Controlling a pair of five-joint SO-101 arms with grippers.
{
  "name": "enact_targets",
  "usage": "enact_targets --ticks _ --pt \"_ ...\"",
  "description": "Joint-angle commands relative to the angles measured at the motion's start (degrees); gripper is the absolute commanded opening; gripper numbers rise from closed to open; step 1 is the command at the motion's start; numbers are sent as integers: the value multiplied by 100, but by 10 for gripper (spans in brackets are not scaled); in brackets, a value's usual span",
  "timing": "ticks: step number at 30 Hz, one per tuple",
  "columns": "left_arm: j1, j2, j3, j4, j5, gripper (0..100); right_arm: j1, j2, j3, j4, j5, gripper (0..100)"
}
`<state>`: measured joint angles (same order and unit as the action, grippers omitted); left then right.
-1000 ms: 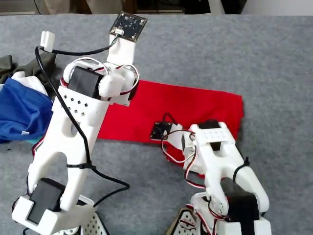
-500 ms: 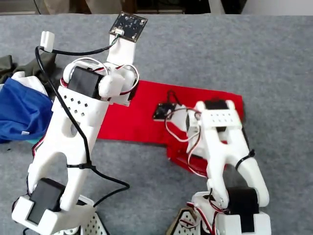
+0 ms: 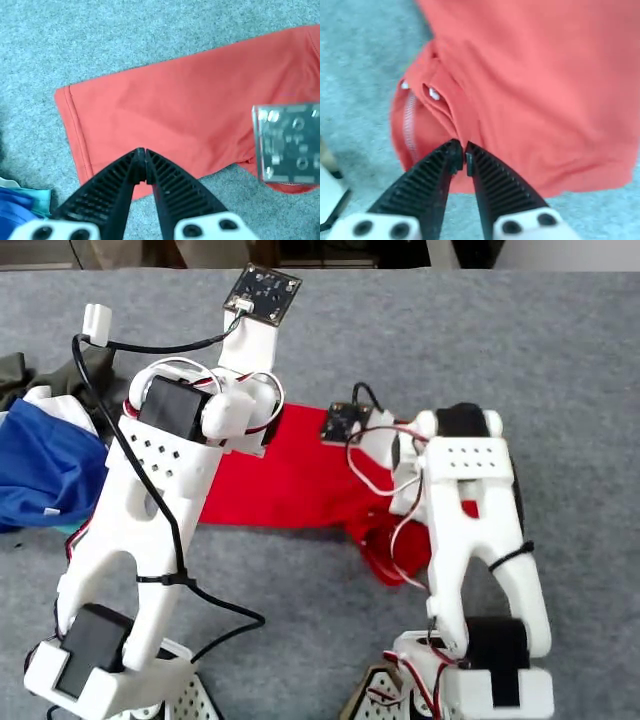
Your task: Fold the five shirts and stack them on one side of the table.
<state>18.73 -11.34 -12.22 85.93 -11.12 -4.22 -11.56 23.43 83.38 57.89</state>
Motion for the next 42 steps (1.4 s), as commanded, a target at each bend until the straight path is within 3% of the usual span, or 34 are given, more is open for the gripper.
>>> enact_targets --ticks 1,17,23,25,29,33,38,42 --pt "9 -224 -26 -105 -44 19 215 365 -673 -211 114 4" --pt "9 -268 -62 -62 -44 19 382 3354 -3670 -202 475 23" --pt "9 -268 -62 -62 -44 19 479 3371 -4057 62 475 341" --pt "9 -268 -62 -62 -44 19 497 3222 -4233 396 475 401" --pt "9 -268 -62 -62 -44 19 505 2756 -4374 1240 598 361" --pt "9 -268 -62 -62 -44 19 462 2009 -3793 1864 897 256" --pt "18 -268 -53 -62 -44 19 382 620 -1631 1723 1240 143" --pt "18 -268 -53 -62 -44 19 110 -497 418 967 1266 157"
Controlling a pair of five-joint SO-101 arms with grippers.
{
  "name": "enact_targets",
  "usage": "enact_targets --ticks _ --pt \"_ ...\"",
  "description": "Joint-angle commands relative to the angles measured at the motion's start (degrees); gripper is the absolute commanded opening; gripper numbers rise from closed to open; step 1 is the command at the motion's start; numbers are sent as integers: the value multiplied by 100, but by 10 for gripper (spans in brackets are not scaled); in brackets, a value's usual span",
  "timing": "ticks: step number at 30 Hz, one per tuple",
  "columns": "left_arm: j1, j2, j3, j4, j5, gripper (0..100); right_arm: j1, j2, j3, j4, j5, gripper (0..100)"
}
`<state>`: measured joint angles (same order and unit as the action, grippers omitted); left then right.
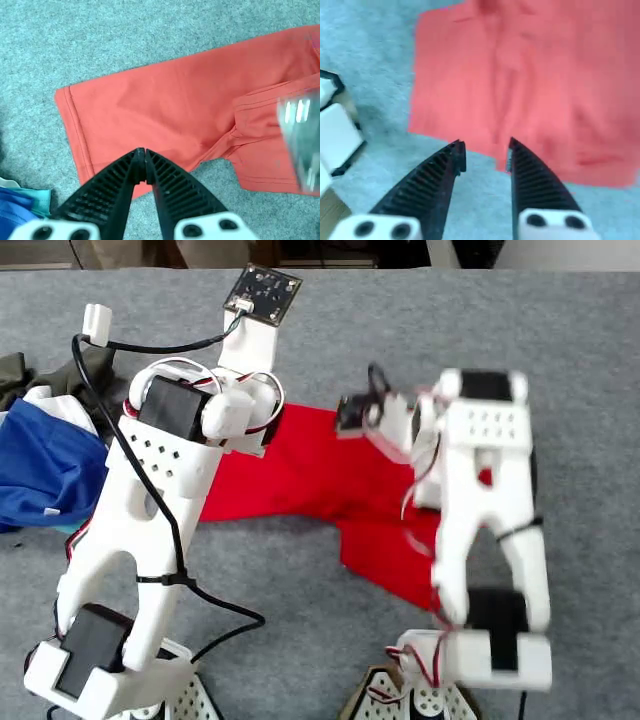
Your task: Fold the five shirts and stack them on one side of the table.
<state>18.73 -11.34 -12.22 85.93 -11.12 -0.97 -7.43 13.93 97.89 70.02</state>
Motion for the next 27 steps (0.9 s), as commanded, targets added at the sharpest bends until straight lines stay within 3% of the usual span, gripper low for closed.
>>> enact_targets --ticks 1,6,13,21,27 --pt "18 -268 -53 -62 -44 19 -312 -1086 1833 -703 9 174" --pt "18 -268 -53 -62 -44 19 -857 -1253 3275 -1653 -422 214" --pt "35 -268 -44 -62 -44 19 -1411 -1209 3837 -2136 -747 216" --pt "18 -268 -44 -62 -44 19 -1411 207 3890 -3112 -905 214" --pt "9 -268 -53 -62 -44 19 -1402 523 3662 -3086 -941 213"
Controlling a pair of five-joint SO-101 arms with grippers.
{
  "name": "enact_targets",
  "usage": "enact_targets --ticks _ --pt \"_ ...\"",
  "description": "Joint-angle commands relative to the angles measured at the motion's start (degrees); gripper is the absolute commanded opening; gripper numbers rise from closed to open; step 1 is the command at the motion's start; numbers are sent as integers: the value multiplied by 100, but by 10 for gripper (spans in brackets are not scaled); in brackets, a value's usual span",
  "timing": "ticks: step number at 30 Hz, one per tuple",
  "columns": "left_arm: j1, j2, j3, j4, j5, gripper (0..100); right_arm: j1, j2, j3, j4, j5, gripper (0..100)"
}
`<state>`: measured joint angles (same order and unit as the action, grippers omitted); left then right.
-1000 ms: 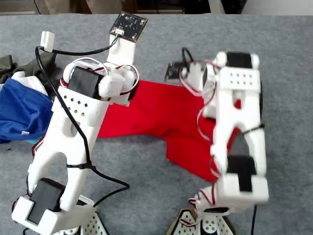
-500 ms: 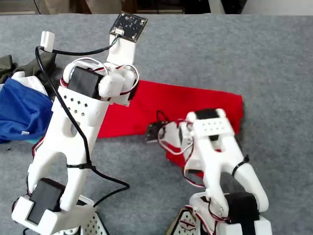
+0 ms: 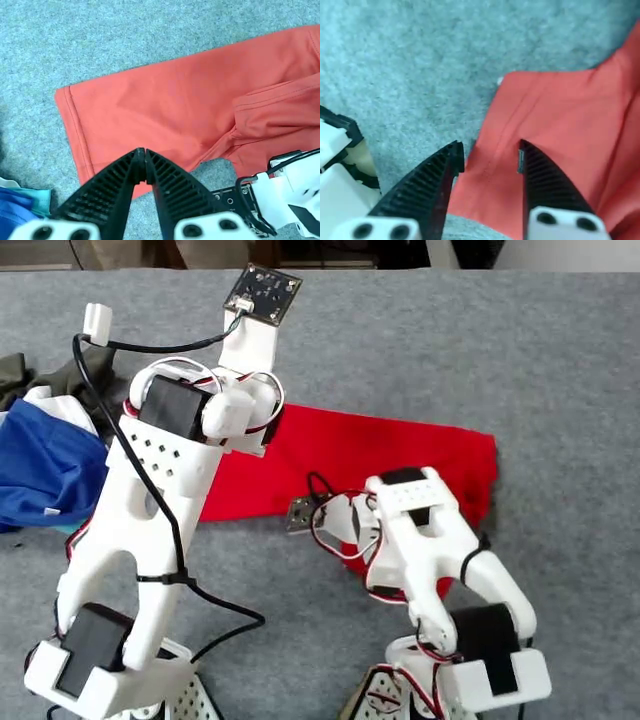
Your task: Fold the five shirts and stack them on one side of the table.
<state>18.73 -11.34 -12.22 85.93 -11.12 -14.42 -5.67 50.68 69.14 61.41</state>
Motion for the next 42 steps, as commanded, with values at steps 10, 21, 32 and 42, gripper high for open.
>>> enact_targets --ticks 10,21,32,42 --pt "9 -268 -62 -62 -53 19 -57 347 127 -387 -88 9" --pt "9 -268 -62 -62 -53 19 699 303 -840 334 -246 4" --pt "9 -268 -62 -62 -53 19 919 523 -3582 1442 -229 4" --pt "9 -268 -70 -62 -53 19 936 2422 -6035 1442 -211 4"
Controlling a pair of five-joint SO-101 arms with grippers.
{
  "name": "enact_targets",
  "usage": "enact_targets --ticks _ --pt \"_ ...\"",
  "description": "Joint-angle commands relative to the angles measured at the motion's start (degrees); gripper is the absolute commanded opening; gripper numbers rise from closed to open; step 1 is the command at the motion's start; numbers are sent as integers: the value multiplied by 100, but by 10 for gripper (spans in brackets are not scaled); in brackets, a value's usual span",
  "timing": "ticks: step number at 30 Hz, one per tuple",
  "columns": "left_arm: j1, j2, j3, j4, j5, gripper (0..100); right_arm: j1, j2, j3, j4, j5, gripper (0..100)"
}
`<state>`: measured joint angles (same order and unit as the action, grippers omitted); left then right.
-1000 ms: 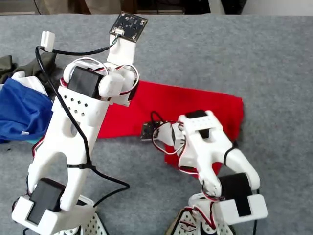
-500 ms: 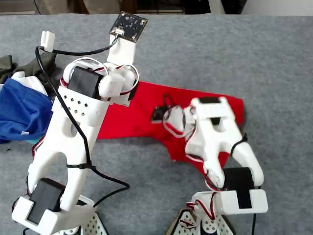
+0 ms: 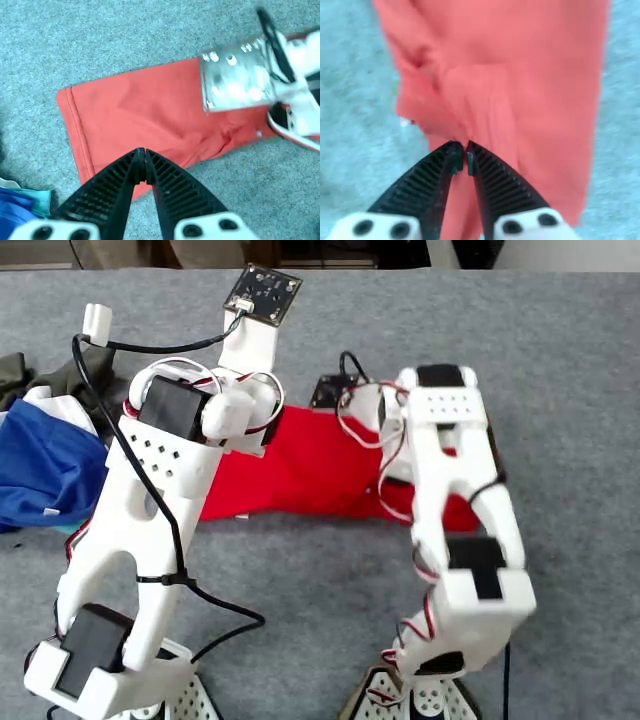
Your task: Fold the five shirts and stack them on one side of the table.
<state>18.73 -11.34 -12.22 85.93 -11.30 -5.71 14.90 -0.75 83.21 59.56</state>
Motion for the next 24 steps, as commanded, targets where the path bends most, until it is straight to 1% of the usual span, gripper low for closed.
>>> enact_targets --ticks 1,7,9,10,13,14,15,17,19,22,24 --pt "9 -268 -70 -53 -35 19 66 567 -1130 44 -26 4" --pt "9 -268 -70 -53 -35 19 31 1473 -2378 237 -26 9" --pt "9 -277 -70 -53 -35 19 40 1578 -2668 237 -26 36" --pt "9 -277 -70 -53 -35 19 40 1587 -2774 237 -44 80" --pt "9 -277 -79 -53 -35 19 75 1578 -2976 237 -132 275" --pt "9 -277 -79 -53 -35 19 101 1578 -3002 255 -167 320" --pt "9 -277 -79 -53 -35 19 136 1560 -3020 360 -167 341" --pt "9 -277 -79 -53 -35 19 189 1516 -3090 659 -167 333" --pt "9 -277 -79 -53 -35 19 268 1429 -3169 1011 -167 295" --pt "9 -277 -79 -53 -35 19 426 1165 -3240 1556 -167 200" --pt "9 -277 -79 -53 -35 19 549 927 -3187 1864 -176 108"
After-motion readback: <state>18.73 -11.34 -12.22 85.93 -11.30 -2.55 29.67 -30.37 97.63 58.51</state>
